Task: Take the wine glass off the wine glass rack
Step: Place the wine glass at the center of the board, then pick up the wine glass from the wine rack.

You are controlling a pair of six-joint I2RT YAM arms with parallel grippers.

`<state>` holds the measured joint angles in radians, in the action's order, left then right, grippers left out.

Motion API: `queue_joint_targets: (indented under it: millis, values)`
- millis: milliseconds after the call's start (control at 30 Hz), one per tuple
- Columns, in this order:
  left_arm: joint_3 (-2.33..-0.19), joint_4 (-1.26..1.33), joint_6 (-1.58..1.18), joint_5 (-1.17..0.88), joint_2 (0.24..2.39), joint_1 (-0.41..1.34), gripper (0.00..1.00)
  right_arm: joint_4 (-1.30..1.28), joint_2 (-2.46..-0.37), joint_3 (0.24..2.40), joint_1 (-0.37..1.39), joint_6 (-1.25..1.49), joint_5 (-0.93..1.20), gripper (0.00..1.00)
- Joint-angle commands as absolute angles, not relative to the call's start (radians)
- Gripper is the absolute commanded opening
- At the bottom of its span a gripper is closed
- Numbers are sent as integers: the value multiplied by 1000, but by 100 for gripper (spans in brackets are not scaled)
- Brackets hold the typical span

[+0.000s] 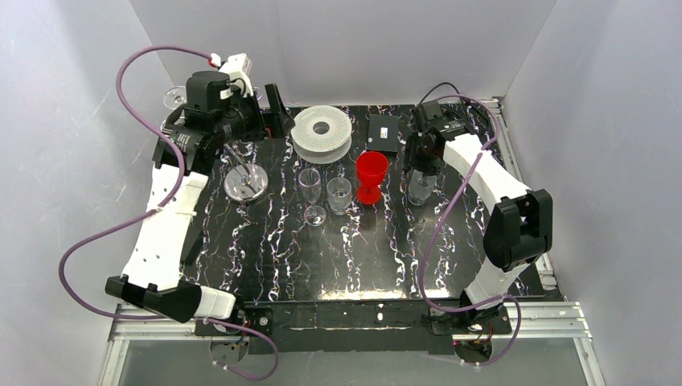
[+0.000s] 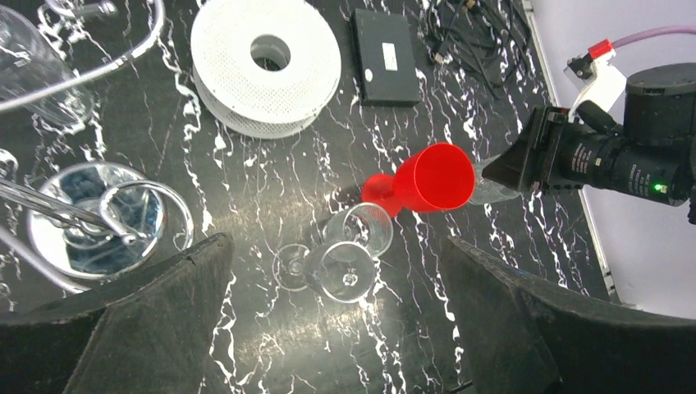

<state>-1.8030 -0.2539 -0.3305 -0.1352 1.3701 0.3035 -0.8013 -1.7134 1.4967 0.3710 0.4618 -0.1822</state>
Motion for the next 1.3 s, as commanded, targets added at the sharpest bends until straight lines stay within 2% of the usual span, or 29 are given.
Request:
queue_joint_targets:
  millis: [0, 433, 733, 1033, 1267]
  values:
    - [-1932, -284, -289, -93, 1379, 307, 98, -886, -1640, 1589, 378, 485, -201, 61]
    - [-2179, -339, -191, 110, 1495, 308, 98, -1034, -1568, 1782, 379, 572, -34, 62]
    - [-2458, -370, -77, 184, 1705, 301, 98, -1080, -1533, 1852, 380, 578, 80, 62]
    - [-2528, -320, -81, 220, 1815, 209, 98, -1072, -1480, 1839, 380, 515, 161, 62]
    - [-2529, -288, -151, 155, 1856, 98, 98, -1077, -1494, 1863, 380, 483, 176, 62]
